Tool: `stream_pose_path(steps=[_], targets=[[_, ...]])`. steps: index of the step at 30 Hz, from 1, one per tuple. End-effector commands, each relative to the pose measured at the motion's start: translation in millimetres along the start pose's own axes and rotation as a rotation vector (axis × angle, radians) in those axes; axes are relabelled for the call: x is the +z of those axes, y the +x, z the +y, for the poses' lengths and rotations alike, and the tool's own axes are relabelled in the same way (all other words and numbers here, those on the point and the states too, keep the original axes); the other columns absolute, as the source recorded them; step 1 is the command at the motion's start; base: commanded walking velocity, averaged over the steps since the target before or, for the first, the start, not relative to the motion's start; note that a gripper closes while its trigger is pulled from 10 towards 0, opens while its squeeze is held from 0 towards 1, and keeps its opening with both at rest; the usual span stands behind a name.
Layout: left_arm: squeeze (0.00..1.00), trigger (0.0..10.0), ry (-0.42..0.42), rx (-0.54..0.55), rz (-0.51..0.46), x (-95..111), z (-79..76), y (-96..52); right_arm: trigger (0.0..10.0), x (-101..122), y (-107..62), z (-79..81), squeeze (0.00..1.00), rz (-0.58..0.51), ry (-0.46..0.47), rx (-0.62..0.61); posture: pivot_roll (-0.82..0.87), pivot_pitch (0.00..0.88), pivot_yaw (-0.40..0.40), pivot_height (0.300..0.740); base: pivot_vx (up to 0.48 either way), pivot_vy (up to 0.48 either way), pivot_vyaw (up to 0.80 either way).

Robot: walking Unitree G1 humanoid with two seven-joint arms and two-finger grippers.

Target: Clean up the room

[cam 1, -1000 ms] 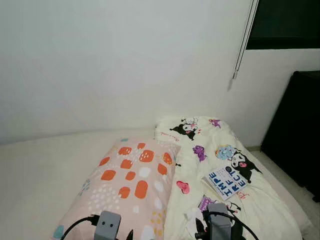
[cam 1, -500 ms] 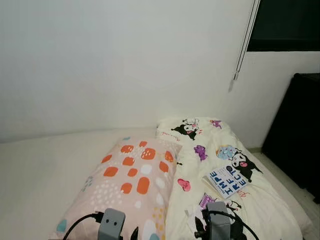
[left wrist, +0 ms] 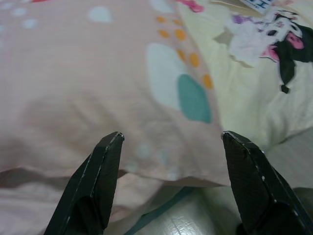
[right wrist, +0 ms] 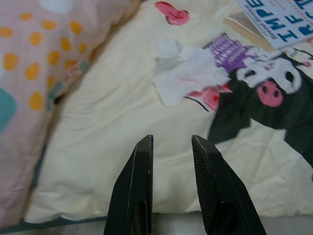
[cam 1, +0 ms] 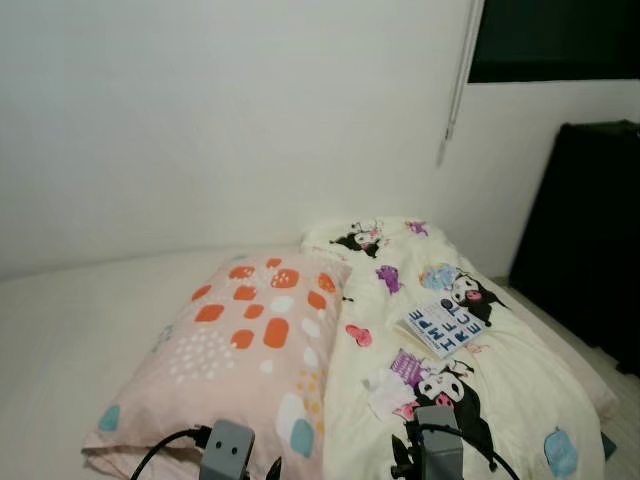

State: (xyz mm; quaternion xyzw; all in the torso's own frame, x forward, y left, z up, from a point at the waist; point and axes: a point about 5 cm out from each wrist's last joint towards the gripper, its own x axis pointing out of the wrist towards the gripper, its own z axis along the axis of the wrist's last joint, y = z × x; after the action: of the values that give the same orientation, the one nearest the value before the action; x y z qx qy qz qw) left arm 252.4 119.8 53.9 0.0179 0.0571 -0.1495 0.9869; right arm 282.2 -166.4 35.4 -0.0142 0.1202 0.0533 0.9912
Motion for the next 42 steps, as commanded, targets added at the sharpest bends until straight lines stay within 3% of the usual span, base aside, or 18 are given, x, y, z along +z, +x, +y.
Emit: stream_pose_path(steps=[1, 15, 19, 29, 30, 31, 35, 42], targets=[[0.0, 10.0, 0.012, -0.013, 0.001, 2, -0.4, -0.5, 10.0, -4, -2.2, -0.4, 0.0, 0.003, 0.013, -0.009, 0.01, 0.116, -0.008, 0.622, 0.0, 0.0, 0.0], [0.0, 10.0, 0.034, -0.029, -0.022, 11, 1.0, 0.3, 10.0, 3, 2.6, -4.6, 0.0, -0.016, 0.012, -0.008, 0.03, 0.14, 0.002, 0.587, 0.0, 0.0, 0.0], [0.0, 10.0, 0.05, -0.041, -0.039, 21, 3.6, -0.8, 10.0, 16, 15.9, -11.6, 0.0, -0.033, 0.004, -0.02, 0.06, 0.183, 0.002, 0.587, 0.0, 0.0, 0.0], [0.0, 10.0, 0.102, -0.1, -0.091, 41, 6.3, -4.4, 10.0, 35, 31.5, -15.9, 0.0, -0.052, -0.03, -0.008, 0.09, 0.238, 0.005, 0.587, 0.0, 0.0, 0.0], [0.0, 10.0, 0.121, -0.123, -0.117, 49, 6.7, -6.4, 10.0, 41, 35.5, -19.1, 0.4, -0.063, -0.027, -0.009, 0.11, 0.256, 0.004, 0.587, 0.0, 0.0, 0.0], [0.0, 10.0, 0.136, -0.141, -0.141, 56, 7.2, -8.6, 10.0, 47, 39.1, -22.6, 1.0, -0.073, -0.026, -0.009, 0.12, 0.272, 0.004, 0.587, 0.0, 0.0, 0.0], [0.0, 10.0, 0.162, -0.158, -0.187, 72, 9.0, -13.0, 10.0, 61, 46.1, -30.2, 1.0, -0.109, -0.008, -0.002, 0.14, 0.287, 0.004, 0.587, 0.0, 0.0, 0.0], [0.0, 10.0, 0.172, -0.166, -0.2, 81, 10.1, -16.3, 10.0, 75, 52.5, -36.1, 1.0, -0.136, -0.024, 0.006, 0.14, 0.301, 0.009, 0.587, 0.0, 0.0, 0.0]])
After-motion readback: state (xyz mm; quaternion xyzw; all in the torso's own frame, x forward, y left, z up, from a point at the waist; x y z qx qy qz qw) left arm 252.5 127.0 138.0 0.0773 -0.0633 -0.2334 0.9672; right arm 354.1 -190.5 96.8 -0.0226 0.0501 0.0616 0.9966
